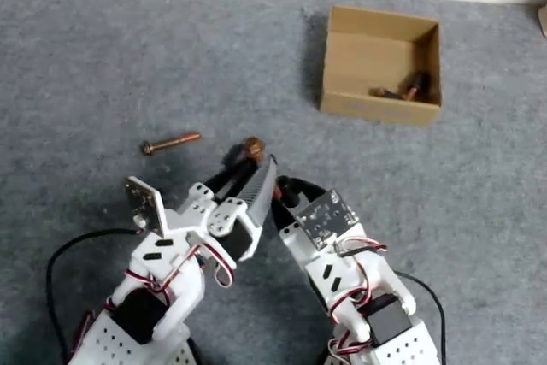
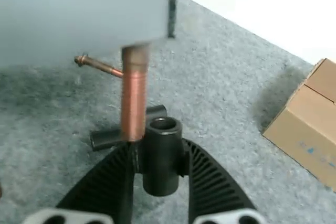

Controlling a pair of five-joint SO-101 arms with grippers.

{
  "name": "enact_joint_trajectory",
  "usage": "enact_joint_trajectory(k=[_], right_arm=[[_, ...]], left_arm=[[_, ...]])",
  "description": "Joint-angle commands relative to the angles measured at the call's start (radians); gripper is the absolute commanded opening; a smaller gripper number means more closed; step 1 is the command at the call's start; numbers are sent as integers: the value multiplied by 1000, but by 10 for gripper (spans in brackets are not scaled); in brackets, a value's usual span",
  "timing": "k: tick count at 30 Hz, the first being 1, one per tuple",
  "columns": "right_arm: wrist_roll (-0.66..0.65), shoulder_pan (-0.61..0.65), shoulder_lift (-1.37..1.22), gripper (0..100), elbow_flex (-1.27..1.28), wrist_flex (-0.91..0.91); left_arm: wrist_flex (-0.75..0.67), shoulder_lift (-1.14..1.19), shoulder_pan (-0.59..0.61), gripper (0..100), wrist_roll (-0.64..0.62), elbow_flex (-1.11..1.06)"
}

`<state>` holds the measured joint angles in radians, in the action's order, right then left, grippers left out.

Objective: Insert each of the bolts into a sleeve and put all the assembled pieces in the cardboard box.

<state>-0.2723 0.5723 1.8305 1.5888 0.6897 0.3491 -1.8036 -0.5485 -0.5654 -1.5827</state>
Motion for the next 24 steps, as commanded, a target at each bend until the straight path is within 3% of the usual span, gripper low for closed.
enact_joint_trajectory(k=[1,19,24], right_arm=[[5,-16,7,5,-16,-35],[5,47,7,5,-16,-31],[5,47,7,5,-16,-30]], left_arm=[[-28,-1,-25,6,-3,8],[-35,2,47,6,0,8],[-153,7,62,6,0,-58]])
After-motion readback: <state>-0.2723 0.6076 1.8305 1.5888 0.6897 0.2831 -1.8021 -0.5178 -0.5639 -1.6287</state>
